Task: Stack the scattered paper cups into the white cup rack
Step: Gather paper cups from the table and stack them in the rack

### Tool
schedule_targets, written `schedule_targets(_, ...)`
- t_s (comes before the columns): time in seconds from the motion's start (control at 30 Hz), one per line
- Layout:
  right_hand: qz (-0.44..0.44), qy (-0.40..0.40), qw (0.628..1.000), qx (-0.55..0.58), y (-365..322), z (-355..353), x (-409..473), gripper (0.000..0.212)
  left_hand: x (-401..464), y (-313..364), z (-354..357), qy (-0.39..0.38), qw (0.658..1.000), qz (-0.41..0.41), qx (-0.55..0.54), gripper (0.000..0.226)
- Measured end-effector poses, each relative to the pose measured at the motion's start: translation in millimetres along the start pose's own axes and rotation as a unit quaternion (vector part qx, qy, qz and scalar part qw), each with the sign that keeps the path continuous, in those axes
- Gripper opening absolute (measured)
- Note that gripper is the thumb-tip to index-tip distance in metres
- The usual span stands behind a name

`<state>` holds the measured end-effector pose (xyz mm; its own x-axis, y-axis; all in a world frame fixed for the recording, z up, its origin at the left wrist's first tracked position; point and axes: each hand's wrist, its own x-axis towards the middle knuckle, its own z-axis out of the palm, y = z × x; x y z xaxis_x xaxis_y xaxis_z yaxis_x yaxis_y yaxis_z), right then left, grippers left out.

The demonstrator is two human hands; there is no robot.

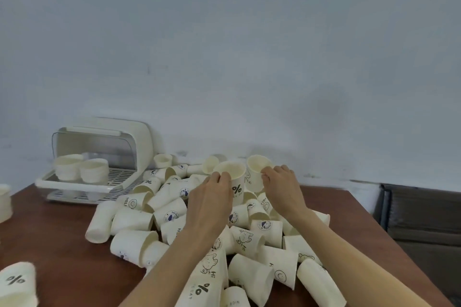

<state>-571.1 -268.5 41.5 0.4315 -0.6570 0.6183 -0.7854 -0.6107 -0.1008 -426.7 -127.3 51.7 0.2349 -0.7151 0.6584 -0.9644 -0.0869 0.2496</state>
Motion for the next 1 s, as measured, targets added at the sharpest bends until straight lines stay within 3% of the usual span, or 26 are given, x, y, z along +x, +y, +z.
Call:
schedule_targets(0.53,-0.078,0.006,0.992,0.097,-183.8,13.7,12.5,0.019,-25.2,-149.9,-63.7,0.064,0.995,-0.066,0.046,0.014)
schedule_targets(1.0,-0.071,-0.004,0.991,0.113,-258.7,51.6,47.7,0.02,-16.1,-240.1,-72.7,0.057,0.988,-0.129,0.063,0.017)
